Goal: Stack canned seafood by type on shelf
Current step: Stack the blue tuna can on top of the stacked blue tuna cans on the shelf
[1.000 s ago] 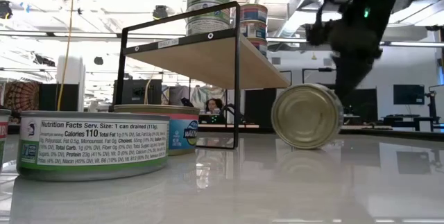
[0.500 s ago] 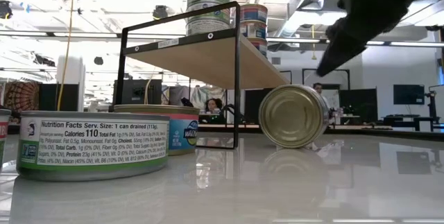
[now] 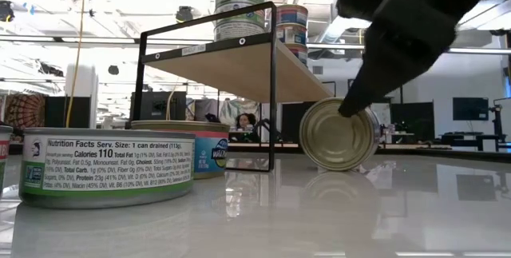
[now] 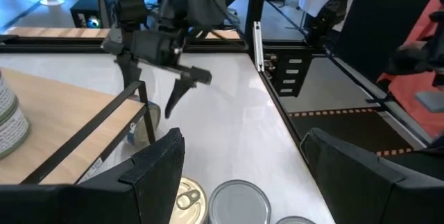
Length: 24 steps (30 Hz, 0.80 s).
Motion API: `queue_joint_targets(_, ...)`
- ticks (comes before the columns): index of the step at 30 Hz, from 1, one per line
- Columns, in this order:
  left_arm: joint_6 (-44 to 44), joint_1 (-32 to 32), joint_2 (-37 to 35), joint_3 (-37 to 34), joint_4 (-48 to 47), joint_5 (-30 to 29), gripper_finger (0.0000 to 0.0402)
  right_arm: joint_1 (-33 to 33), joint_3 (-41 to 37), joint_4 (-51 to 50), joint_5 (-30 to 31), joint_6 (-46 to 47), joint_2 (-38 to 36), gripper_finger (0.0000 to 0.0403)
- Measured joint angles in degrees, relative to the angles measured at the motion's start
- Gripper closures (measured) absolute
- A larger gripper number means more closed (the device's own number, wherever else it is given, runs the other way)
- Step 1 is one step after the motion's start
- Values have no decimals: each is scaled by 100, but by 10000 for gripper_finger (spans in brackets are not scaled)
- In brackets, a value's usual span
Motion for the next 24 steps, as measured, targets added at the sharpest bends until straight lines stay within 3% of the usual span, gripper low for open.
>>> queue_joint_targets(6,-55,0,0,-2,-15,7,114,-4,51,-28,7,167,205,74)
queue_joint_targets(16,35,2,0,-9,0,695,114,4,29,-201,150,-394,218,190)
queue_joint_targets(24,1513,311,0,-9,577,791,114,-68,26,-698,328,-1012,130,188)
